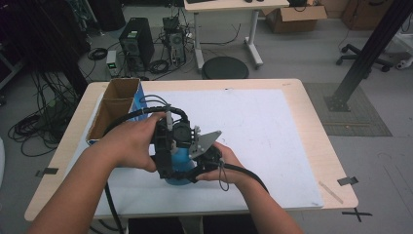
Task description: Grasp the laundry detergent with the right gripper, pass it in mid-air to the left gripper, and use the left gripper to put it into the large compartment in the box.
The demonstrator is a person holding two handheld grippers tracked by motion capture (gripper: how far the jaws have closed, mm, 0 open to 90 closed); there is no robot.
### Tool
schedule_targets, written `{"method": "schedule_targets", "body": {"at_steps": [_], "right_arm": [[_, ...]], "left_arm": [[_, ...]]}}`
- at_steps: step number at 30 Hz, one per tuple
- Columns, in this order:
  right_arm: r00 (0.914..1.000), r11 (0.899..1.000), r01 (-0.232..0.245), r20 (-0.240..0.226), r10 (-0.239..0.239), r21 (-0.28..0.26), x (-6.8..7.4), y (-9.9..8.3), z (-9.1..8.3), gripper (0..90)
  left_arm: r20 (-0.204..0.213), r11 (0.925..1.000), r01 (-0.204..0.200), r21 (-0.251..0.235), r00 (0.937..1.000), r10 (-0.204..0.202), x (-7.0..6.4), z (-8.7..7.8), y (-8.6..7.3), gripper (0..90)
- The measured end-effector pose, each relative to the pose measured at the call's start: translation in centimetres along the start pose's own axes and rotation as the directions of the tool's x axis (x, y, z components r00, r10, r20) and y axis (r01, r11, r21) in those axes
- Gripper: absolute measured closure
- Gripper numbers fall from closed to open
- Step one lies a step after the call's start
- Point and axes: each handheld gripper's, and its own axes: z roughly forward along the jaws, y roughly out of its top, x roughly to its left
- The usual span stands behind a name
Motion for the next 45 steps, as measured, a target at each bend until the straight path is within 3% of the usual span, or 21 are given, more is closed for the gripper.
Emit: {"method": "schedule_targets", "body": {"at_steps": [11, 45], "right_arm": [[1.0, 1.0, 0.0, 0.002, 0.0, -0.005, -0.01, 0.2, 0.1, 45.2], [0.9999, 1.0, -0.016, 0.001, 0.016, 0.011, 0.04, 0.0, 0.29, 45.2]], "left_arm": [[-0.009, 1.0, 0.002, 0.004, 1.0, -0.002, -0.08, 0.44, 0.06, 1.7], [-0.048, 0.9998, -0.008, 0.016, 0.9988, 0.009, -0.06, 0.68, 0.32, 20.0]]}}
